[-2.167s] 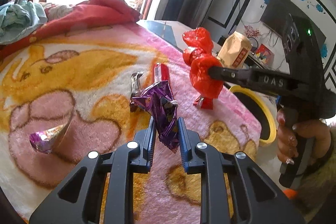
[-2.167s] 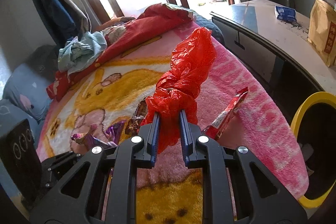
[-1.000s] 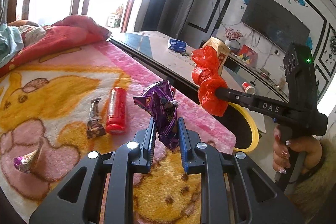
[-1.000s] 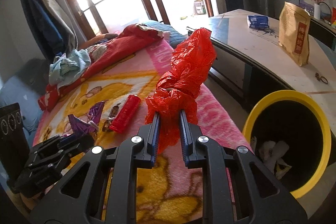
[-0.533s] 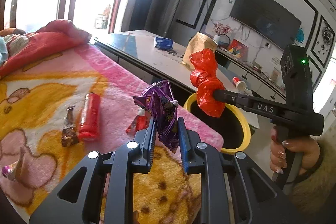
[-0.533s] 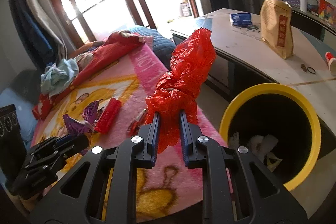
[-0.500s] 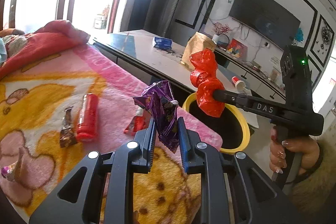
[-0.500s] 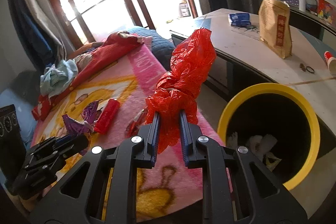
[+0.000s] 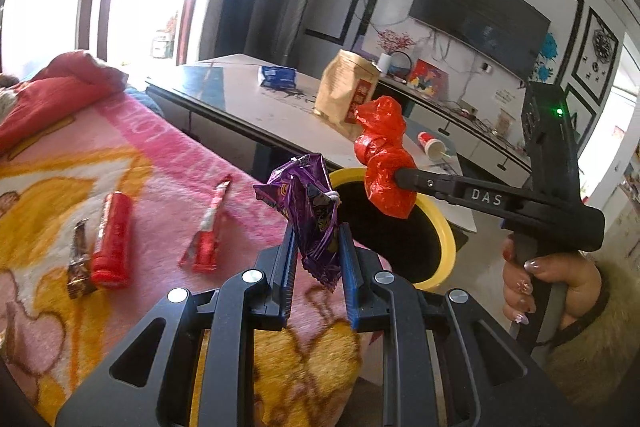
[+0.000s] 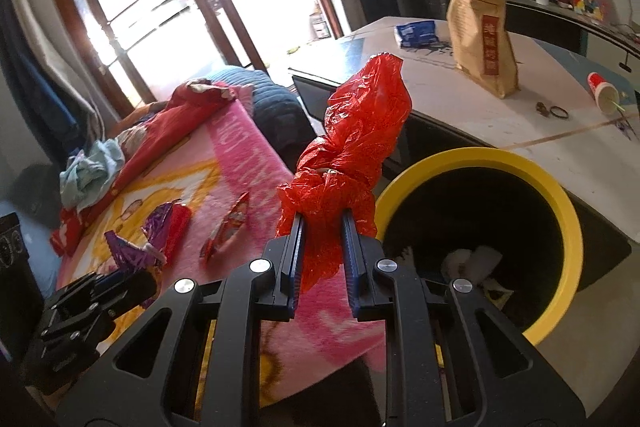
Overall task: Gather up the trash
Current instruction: 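Lift the purple wrapper and red bag and carry them over the bin with both tools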
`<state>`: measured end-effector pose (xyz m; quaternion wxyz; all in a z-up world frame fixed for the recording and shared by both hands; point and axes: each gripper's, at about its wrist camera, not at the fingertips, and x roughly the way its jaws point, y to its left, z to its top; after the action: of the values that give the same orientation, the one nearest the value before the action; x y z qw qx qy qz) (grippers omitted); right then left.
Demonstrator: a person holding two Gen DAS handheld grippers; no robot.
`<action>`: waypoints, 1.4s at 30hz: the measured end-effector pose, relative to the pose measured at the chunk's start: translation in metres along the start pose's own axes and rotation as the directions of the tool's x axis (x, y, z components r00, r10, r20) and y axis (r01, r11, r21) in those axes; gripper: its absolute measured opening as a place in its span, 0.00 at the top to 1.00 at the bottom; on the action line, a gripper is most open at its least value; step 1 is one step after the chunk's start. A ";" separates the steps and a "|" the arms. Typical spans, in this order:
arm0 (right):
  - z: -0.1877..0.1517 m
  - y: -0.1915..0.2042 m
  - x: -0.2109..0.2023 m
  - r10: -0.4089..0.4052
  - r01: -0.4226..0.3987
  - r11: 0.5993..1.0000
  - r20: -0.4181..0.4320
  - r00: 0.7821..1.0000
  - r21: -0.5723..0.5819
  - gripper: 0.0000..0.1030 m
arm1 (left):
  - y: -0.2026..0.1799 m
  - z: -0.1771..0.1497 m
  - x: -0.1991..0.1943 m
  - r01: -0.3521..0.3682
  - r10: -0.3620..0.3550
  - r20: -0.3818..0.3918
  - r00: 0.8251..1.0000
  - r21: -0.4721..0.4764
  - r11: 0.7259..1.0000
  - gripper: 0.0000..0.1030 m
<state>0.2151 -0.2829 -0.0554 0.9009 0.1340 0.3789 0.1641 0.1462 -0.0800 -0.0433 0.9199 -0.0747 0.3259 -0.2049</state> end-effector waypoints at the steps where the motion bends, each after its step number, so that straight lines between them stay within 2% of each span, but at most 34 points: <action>1: 0.000 -0.004 -0.001 -0.005 0.005 1.000 0.001 1.000 0.009 0.88 | -0.003 0.001 0.002 0.004 -0.004 -0.002 1.000 0.004 1.000 0.81; 20: -0.008 -0.071 -0.015 -0.091 0.087 0.981 0.013 0.996 0.173 0.88 | -0.053 0.006 0.059 0.122 -0.116 -0.065 0.991 0.101 0.987 0.81; 42: -0.022 -0.119 -0.009 -0.123 0.131 0.954 -0.047 0.991 0.270 0.88 | -0.071 0.016 0.119 0.142 -0.127 -0.126 0.984 0.120 0.983 0.81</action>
<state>0.2161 -0.3919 -0.1076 0.8768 0.2297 0.4190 0.0540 0.2162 -0.1950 -0.0794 0.8861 -0.0250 0.3598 -0.2912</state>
